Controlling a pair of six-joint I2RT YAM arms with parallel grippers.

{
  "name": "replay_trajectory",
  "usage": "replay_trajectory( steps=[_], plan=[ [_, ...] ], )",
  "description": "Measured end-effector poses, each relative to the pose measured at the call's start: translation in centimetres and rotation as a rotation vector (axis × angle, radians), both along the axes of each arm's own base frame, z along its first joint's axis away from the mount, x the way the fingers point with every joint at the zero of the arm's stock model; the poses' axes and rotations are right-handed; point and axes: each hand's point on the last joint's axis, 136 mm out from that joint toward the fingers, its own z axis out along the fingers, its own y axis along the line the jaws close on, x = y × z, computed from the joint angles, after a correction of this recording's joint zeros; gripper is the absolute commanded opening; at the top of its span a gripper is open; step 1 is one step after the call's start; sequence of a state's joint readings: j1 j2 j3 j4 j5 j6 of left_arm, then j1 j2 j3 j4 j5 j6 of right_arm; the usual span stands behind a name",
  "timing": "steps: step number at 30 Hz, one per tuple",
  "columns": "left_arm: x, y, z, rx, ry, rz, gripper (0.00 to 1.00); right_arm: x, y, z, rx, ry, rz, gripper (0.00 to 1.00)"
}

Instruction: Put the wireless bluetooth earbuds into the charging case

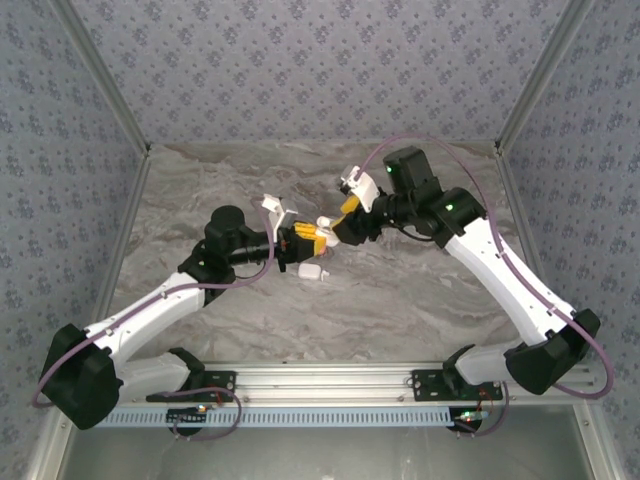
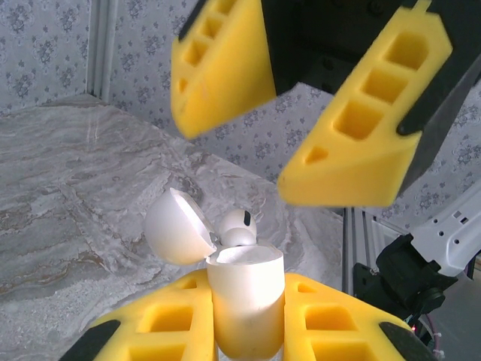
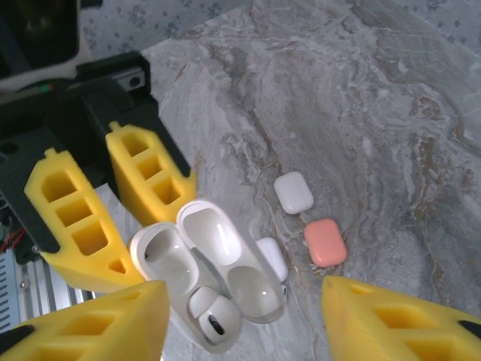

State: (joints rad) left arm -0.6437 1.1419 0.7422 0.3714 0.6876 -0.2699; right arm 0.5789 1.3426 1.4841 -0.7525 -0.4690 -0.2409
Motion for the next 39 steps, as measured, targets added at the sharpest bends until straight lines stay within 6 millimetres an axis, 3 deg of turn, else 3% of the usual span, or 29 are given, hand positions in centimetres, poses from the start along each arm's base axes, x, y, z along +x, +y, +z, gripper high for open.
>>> replay_trajectory(
  steps=[7, 11, 15, 23, 25, 35, 39],
  plan=[
    [0.3, 0.1, 0.4, -0.007, -0.014, 0.02, 0.06, 2.4, -2.7, 0.8, 0.063, 0.061, -0.156, 0.75],
    [0.6, 1.0, 1.7, -0.031, -0.069, 0.087, 0.05, 4.1, -5.2, -0.5, 0.092, 0.12, -0.296, 0.76],
    [0.3, 2.4, 2.9, -0.05, -0.128, 0.157, 0.05, 4.8, -5.9, -4.6, 0.075, 0.222, -0.387, 0.73],
    [-0.3, 4.6, 5.1, -0.065, -0.218, 0.242, 0.05, 4.1, -1.8, -18.5, -0.106, 0.477, -0.379, 0.62],
    [-0.3, 4.7, 5.2, -0.062, -0.223, 0.252, 0.05, 3.8, -0.9, -20.7, -0.145, 0.506, -0.366, 0.62],
    [-0.1, 4.9, 4.3, -0.034, -0.214, 0.264, 0.05, 3.8, 1.3, -26.3, -0.221, 0.555, -0.324, 0.55],
    [-0.1, 4.9, 4.3, -0.034, -0.214, 0.265, 0.05, 3.3, 1.9, -27.6, -0.241, 0.572, -0.301, 0.52]
  ],
)
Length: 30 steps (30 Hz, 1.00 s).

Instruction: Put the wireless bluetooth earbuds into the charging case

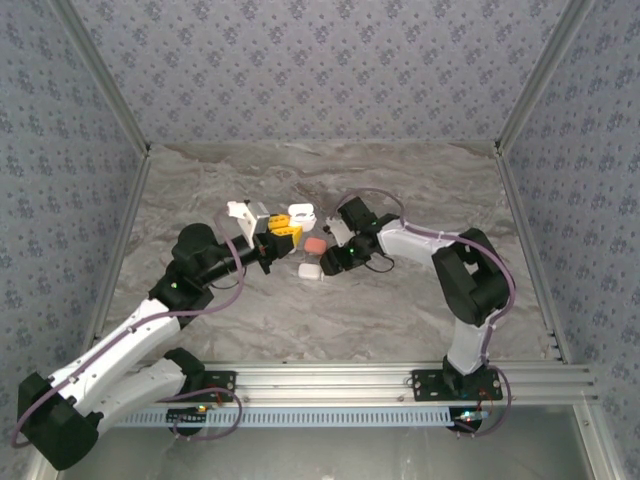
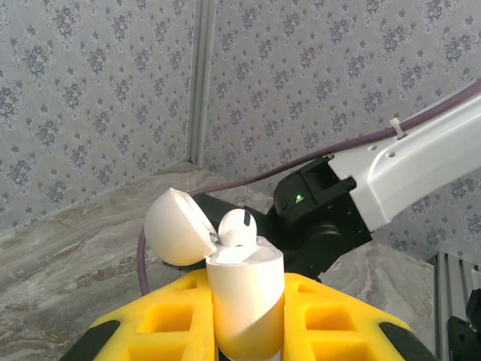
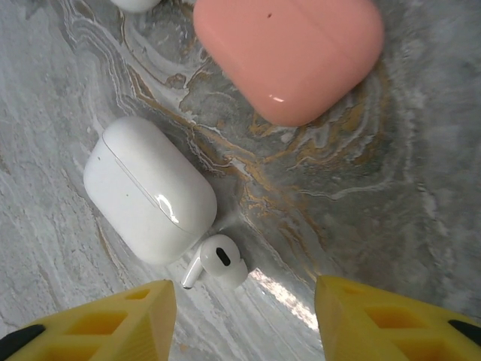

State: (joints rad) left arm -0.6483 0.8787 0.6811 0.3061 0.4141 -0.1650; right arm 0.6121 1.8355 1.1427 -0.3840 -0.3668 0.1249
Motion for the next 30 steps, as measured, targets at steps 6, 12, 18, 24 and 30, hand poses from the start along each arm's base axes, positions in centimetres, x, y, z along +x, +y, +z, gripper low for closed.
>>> replay_trajectory(
  steps=[6, 12, 18, 24, 30],
  plan=[
    [0.0, 0.0, 0.0, 0.001, 0.001, 0.0, 0.05, 0.0, 0.8, -0.6, 0.009, 0.006, 0.023, 0.46],
    [0.1, 0.0, -0.1, 0.002, 0.003, 0.0, 0.05, -0.2, 1.2, -1.0, 0.018, 0.016, 0.042, 0.4],
    [0.1, -0.1, -0.3, 0.006, 0.008, 0.0, 0.05, 0.0, 2.2, -0.7, 0.037, 0.014, 0.061, 0.36],
    [0.1, -0.1, -0.4, 0.008, 0.011, 0.0, 0.05, -0.3, 2.4, -1.0, 0.04, 0.027, 0.071, 0.34],
    [0.1, -0.1, -0.4, 0.008, 0.011, 0.0, 0.05, -0.4, 2.5, -1.1, 0.037, 0.02, 0.087, 0.34]
  ],
)
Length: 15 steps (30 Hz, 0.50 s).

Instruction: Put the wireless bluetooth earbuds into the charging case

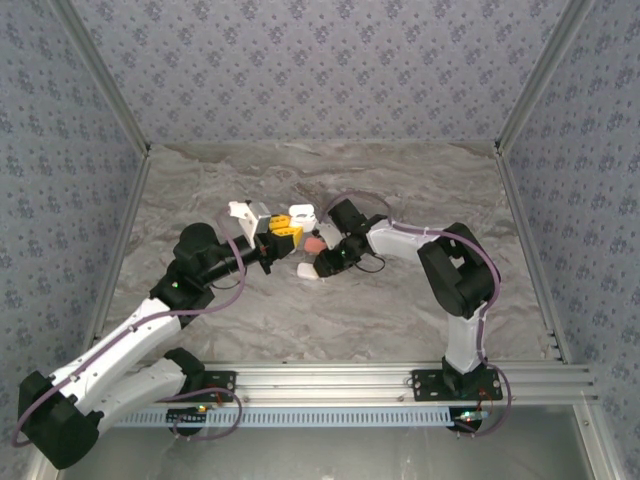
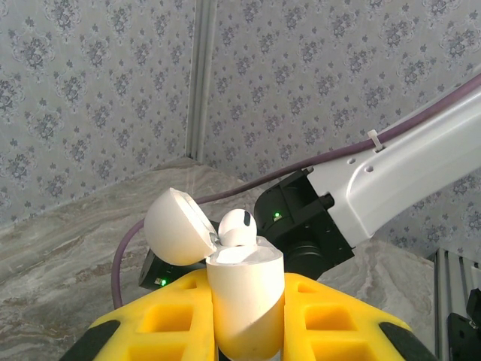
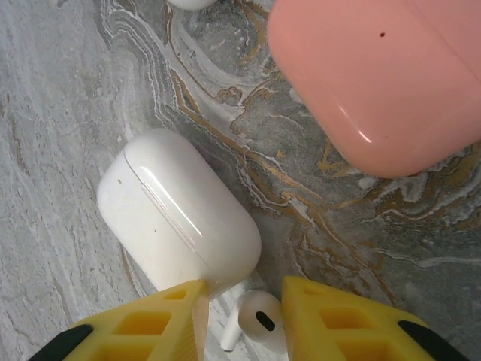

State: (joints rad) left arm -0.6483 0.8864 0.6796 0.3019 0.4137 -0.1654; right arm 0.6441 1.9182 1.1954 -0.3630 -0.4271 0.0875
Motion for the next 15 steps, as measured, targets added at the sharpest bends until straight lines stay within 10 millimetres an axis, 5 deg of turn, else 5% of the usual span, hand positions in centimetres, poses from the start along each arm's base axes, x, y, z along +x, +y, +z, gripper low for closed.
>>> replay_trajectory(
  steps=[15],
  plan=[
    [0.3, -0.3, -0.7, 0.011, 0.019, 0.0, 0.05, -0.4, -1.0, -0.6, -0.03, -0.003, 0.017, 0.36]
  ],
)
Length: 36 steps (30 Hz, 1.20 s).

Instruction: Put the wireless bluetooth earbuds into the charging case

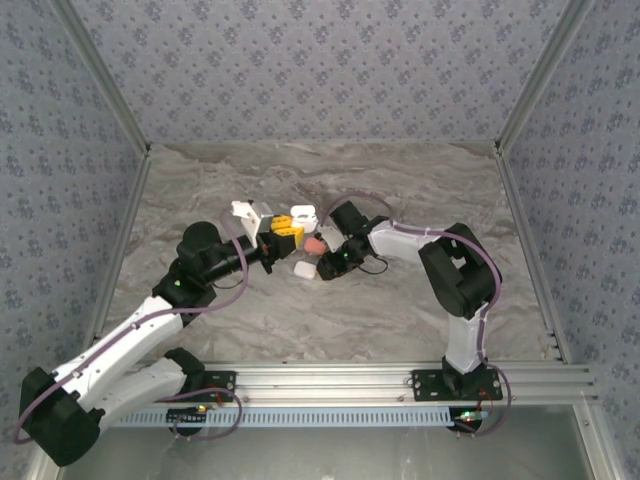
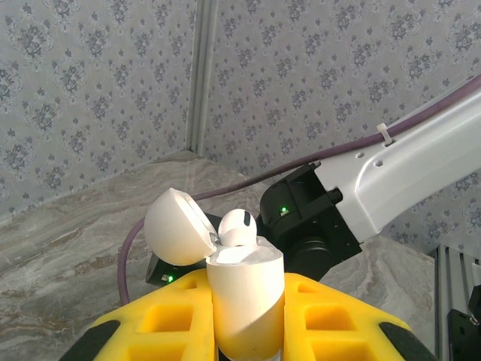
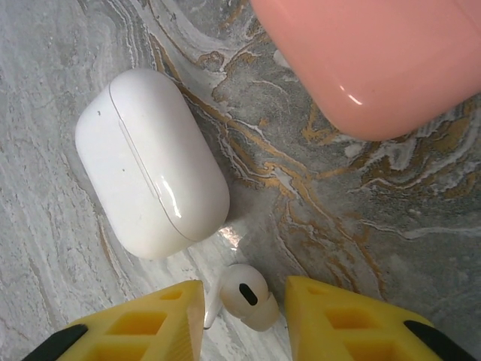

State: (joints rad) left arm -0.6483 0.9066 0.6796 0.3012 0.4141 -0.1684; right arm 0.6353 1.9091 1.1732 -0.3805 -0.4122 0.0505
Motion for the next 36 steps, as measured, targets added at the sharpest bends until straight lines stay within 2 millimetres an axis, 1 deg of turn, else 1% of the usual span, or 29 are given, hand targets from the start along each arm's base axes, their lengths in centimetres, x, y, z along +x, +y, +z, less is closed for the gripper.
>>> replay_trajectory(
  steps=[11, 14, 17, 23, 25, 27, 29, 32, 36],
  plan=[
    [0.0, 0.0, 0.0, 0.0, 0.0, 0.0, 0.05, -0.1, 0.2, -0.2, -0.008, -0.002, 0.015, 0.34],
    [0.0, 0.0, 0.0, 0.0, 0.0, 0.0, 0.05, 0.1, 0.3, -0.2, -0.015, -0.001, 0.018, 0.31],
    [0.0, 0.0, 0.0, 0.0, 0.0, 0.0, 0.05, 0.1, 0.2, -0.3, -0.022, -0.002, 0.016, 0.25],
    [0.0, 0.0, -0.1, 0.002, 0.001, 0.0, 0.05, 0.2, 0.3, 0.0, -0.009, -0.008, 0.015, 0.21],
    [0.0, 0.0, -0.1, 0.002, 0.002, 0.0, 0.05, 0.0, 0.0, 0.4, -0.002, -0.014, 0.008, 0.2],
    [0.0, 0.0, -0.1, 0.003, 0.004, 0.0, 0.05, -0.1, -0.8, 1.5, 0.012, -0.032, -0.009, 0.19],
    [0.2, -0.1, -0.4, 0.008, 0.01, 0.0, 0.05, 0.2, -1.6, 3.6, 0.036, -0.075, -0.035, 0.19],
    [0.4, -0.3, -0.9, 0.016, 0.024, 0.0, 0.05, 1.2, -3.0, 8.8, 0.1, -0.194, -0.082, 0.19],
    [0.8, -0.6, -1.6, 0.021, 0.051, 0.0, 0.05, 2.0, -5.3, 17.3, 0.201, -0.411, -0.148, 0.19]
  ],
)
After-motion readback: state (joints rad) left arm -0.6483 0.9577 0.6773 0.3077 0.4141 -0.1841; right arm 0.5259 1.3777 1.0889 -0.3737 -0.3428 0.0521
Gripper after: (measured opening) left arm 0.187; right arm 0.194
